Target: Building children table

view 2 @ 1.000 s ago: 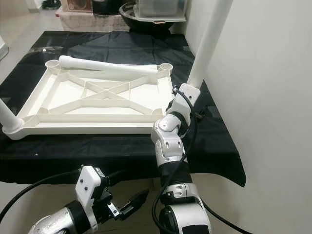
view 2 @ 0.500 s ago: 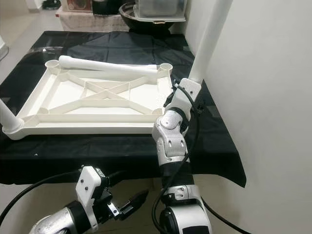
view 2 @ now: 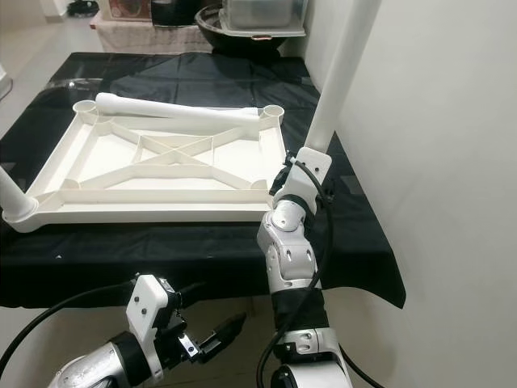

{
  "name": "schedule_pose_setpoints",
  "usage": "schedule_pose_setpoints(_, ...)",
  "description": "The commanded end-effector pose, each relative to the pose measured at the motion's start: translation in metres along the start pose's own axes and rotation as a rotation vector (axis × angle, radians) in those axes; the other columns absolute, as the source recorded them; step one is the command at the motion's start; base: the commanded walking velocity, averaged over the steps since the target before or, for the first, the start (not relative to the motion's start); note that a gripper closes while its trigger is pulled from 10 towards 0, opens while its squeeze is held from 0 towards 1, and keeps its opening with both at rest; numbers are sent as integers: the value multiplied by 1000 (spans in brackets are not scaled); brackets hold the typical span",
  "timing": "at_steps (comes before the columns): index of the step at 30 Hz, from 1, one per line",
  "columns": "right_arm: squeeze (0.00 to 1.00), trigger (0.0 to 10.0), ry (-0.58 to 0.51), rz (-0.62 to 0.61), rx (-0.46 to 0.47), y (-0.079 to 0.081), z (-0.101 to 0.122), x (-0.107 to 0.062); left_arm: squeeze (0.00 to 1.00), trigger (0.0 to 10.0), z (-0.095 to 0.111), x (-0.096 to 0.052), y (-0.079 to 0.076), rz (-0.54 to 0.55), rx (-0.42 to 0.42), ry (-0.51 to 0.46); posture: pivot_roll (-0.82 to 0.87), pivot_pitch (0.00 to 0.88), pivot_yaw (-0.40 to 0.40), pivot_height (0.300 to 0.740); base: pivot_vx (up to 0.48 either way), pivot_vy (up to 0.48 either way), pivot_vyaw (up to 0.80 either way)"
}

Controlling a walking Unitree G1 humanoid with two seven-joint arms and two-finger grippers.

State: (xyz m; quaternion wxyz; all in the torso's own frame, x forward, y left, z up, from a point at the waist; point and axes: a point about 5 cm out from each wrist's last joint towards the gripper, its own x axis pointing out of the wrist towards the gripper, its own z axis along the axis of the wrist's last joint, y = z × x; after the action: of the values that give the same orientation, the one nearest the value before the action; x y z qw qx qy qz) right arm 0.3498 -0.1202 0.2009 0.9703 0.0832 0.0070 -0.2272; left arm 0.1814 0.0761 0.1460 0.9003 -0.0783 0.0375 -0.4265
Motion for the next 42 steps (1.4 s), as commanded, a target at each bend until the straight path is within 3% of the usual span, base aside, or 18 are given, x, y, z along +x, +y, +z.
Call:
schedule_pose_setpoints(1,0,10000,92,43,21,9,-20,-14,0,10000,-4,0,1,1,-8,8,82,132,-46,740,0,0,0)
schedule_pose_setpoints(17,0,10000,151,120,5,4,-32,-25,0,10000,-7,0,1,2,-10,10,78,118,-44,740,0,0,0)
schedule_pose_setpoints(42,0,10000,218,235,-51,-24,-46,-32,0,10000,-10,3,6,-1,-4,11,70,91,-42,740,0,0,0)
